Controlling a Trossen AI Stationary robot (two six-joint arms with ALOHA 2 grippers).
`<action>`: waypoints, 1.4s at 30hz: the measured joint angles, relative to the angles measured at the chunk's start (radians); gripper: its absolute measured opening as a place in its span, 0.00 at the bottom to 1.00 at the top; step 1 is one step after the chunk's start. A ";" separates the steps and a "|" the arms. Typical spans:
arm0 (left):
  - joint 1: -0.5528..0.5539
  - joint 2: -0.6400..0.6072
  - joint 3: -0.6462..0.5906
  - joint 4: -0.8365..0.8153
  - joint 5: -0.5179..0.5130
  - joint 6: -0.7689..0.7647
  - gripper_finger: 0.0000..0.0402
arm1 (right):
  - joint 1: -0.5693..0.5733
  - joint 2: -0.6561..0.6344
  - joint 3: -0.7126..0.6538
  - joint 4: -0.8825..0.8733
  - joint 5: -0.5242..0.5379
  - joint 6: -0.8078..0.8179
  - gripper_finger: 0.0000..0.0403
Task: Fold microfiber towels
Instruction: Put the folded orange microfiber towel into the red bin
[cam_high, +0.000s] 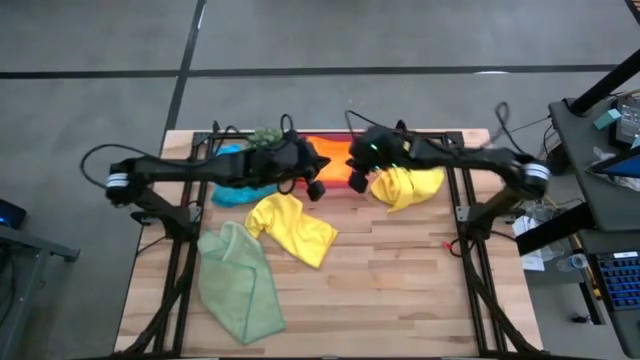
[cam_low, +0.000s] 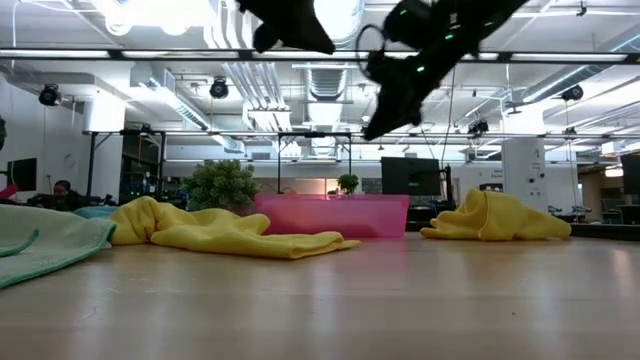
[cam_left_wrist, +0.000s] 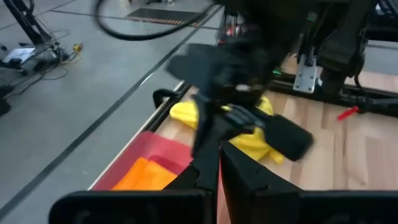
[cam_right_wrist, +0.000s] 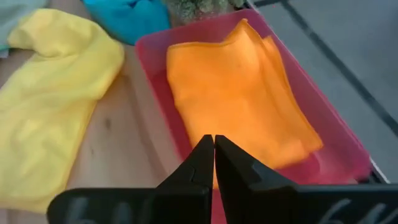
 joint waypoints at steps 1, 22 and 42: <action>0.000 -0.021 -0.029 0.017 0.000 0.000 0.00 | -0.014 0.045 0.045 -0.015 -0.029 -0.016 0.02; -0.001 -0.257 -0.364 0.237 0.000 0.019 0.00 | -0.122 0.581 0.523 -0.264 -0.122 -0.062 0.02; 0.000 -0.250 -0.364 0.262 0.000 0.050 0.00 | -0.126 0.583 0.468 -0.425 0.074 -0.151 0.02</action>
